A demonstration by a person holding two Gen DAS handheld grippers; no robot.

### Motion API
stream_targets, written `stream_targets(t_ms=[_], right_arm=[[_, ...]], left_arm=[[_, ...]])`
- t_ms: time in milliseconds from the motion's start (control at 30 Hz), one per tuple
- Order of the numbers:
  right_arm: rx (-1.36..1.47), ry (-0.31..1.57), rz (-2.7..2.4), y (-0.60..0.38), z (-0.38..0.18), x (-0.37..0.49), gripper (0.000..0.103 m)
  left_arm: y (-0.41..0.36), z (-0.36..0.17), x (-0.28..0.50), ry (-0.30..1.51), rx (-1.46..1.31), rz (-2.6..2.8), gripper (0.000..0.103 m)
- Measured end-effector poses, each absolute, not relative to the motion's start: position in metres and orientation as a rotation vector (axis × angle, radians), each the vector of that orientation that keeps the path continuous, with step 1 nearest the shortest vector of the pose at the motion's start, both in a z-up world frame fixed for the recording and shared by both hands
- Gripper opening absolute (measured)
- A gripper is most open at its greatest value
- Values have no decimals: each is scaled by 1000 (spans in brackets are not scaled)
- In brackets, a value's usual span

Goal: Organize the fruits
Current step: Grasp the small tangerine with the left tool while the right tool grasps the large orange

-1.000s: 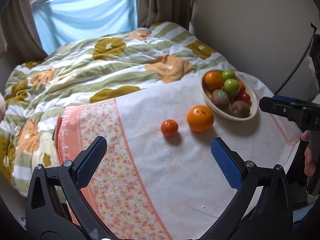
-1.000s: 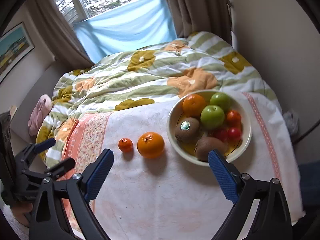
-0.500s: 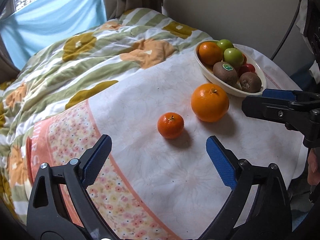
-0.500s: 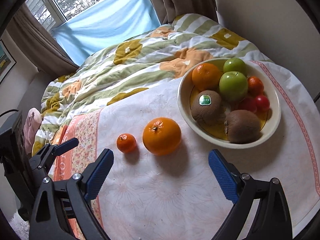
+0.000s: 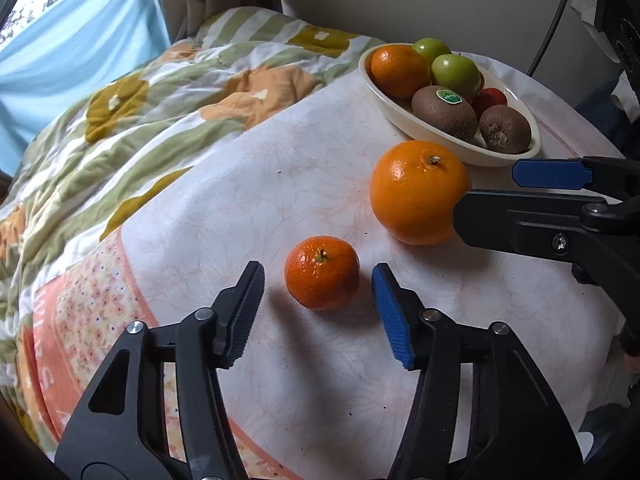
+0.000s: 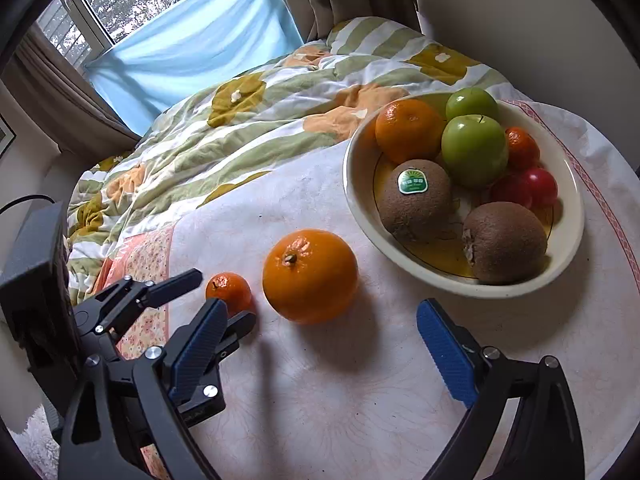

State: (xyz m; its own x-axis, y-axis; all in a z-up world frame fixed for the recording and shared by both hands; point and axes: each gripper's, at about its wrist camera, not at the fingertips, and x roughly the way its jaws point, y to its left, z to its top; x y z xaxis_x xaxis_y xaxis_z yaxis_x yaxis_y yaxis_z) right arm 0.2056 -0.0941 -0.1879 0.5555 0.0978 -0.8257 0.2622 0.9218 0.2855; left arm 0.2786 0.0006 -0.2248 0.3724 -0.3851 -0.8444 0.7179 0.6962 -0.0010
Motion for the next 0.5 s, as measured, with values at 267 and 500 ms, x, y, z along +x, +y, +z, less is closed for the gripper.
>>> stream_targets(t_ms=[267,500], right_arm=[[414,982,-98,-92,-190,207,95],[406,985,-93,-90,-193,209,95]], left_arm=[[0,-229,279,953,409,-740,41],[6,-226,273,937,422,-726,41]])
